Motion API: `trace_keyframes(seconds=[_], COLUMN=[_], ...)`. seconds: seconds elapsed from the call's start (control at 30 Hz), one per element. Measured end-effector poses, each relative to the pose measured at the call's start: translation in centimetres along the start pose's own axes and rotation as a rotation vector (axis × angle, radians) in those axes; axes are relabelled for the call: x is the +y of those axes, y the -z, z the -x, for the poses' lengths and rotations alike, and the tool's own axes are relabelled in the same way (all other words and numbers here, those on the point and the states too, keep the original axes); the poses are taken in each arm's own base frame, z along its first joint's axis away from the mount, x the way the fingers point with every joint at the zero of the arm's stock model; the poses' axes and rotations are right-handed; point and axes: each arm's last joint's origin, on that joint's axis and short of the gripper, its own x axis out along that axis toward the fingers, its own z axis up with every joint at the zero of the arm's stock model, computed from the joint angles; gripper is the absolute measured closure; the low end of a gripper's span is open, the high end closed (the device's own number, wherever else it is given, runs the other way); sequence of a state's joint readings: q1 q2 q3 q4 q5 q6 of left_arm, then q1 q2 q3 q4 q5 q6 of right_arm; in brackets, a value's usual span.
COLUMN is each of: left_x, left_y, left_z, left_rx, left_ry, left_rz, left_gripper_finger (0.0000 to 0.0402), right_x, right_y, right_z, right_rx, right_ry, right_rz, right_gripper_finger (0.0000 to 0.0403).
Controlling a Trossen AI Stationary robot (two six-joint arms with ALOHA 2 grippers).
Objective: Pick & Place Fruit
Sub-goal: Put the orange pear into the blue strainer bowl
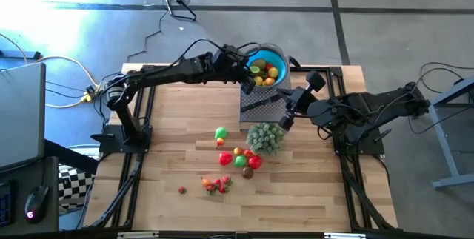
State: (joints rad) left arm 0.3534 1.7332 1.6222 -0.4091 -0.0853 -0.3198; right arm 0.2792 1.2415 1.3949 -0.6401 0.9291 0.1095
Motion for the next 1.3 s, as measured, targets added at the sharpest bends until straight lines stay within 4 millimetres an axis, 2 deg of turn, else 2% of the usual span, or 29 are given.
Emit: trace_keyframes(seconds=[0.37, 0.63, 0.8, 0.93, 1.07, 1.3], left_x=[-0.1, -0.9, -2.5, -3.8, -5.3, -8.3], left_y=[0.0, -0.7, -1.2, -1.0, -0.4, 2.7], left_z=[0.2, 3.5, 6.3, 7.3, 7.8, 7.5], left_rx=[0.011, 0.025, -0.036, -0.049, -0.046, -0.088], left_ry=[0.039, 0.140, 0.196, 0.237, 0.288, 0.421], left_rz=[-0.009, -0.048, -0.151, -0.211, -0.247, -0.239], left_gripper_finger=[0.0373, 0.0398, 0.0399, 0.0399, 0.0399, 0.0398], right_x=[0.1, -0.2, -0.2, -0.2, -0.2, -0.2], right_y=[0.0, 0.0, 0.0, 0.0, 0.0, 0.0], right_z=[0.0, -0.3, -0.2, -0.2, -0.2, -0.2], right_rx=[0.002, 0.006, 0.006, 0.006, 0.006, 0.006], right_ry=[-0.023, -0.011, -0.011, -0.011, -0.011, -0.011], right_rz=[0.000, -0.002, -0.002, -0.003, -0.003, -0.003], right_gripper_finger=[0.0398, 0.0398, 0.0398, 0.0398, 0.0398, 0.0398])
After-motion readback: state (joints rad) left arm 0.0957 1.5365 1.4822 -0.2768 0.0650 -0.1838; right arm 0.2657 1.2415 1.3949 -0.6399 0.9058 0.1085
